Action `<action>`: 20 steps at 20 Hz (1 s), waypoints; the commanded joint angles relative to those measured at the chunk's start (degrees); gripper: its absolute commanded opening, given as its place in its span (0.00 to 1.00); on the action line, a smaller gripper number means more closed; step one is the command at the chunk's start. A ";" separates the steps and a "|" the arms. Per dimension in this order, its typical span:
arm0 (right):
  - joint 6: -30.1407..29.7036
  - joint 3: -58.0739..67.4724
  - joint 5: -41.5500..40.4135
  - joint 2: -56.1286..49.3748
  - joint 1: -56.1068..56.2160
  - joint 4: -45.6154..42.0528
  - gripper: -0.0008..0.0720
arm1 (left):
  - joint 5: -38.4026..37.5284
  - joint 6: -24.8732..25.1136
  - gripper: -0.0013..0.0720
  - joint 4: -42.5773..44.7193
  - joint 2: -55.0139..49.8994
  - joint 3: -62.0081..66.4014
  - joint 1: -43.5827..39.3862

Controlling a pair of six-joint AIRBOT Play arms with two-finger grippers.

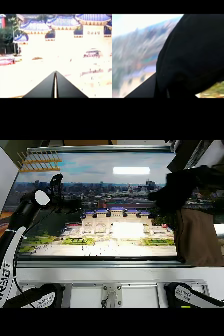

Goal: Fold the clothes and pants, and hang the long-sleeved shirts on hangers.

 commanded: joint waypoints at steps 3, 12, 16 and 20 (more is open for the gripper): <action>-1.07 0.28 -0.50 3.06 -11.87 -1.14 0.03 | 0.02 0.00 0.03 0.04 0.02 -0.02 -0.04; 3.58 -2.56 12.52 8.68 -15.58 -21.81 0.03 | 0.15 0.02 0.03 0.15 0.02 -0.02 -0.04; 6.71 -10.12 19.30 11.41 -15.58 -34.67 0.03 | 0.17 0.04 0.03 0.17 0.02 -0.02 -0.04; 8.59 -21.09 21.03 14.80 -15.58 -39.80 0.03 | 0.15 0.04 0.03 0.17 0.02 -0.02 -0.04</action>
